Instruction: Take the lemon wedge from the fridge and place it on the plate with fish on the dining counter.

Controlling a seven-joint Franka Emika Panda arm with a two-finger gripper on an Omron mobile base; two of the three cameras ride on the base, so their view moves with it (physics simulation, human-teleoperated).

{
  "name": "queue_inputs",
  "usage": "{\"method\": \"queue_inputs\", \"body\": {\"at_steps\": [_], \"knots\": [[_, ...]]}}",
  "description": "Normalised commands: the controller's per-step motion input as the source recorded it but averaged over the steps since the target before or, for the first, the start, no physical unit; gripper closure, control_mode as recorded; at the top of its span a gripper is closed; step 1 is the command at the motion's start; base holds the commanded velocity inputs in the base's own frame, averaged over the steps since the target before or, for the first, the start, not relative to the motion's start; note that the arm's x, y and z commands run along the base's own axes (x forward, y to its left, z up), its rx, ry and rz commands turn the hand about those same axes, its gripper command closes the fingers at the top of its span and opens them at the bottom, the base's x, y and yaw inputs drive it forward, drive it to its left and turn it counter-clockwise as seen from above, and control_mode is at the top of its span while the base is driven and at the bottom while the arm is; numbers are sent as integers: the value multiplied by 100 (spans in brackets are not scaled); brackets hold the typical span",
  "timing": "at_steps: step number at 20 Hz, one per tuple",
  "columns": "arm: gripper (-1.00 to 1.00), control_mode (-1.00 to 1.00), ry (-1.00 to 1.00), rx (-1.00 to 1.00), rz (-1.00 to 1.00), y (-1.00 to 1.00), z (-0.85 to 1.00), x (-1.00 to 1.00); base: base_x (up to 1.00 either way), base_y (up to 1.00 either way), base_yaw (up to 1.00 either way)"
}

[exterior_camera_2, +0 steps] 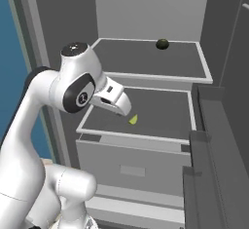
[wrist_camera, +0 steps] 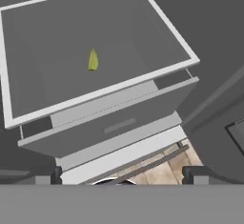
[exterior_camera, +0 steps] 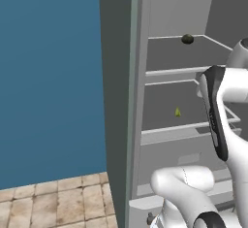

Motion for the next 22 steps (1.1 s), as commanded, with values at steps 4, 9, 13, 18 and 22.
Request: {"method": "queue_inputs", "body": {"at_steps": [4, 9, 13, 18, 22], "knots": [[-100, -100, 0, 4, 6, 22, -6, 53, 0, 0, 0], [-100, -100, 0, 5, 8, 36, -29, 68, 0, 0, 0], [-100, -100, 2, 0, 3, 2, -18, 10, 0, 0, 0], [-100, -100, -1, 0, 1, 0, -29, 25, 0, 0, 0], [-100, -100, -9, 0, 3, -3, -30, 42, 0, 0, 0]]}}
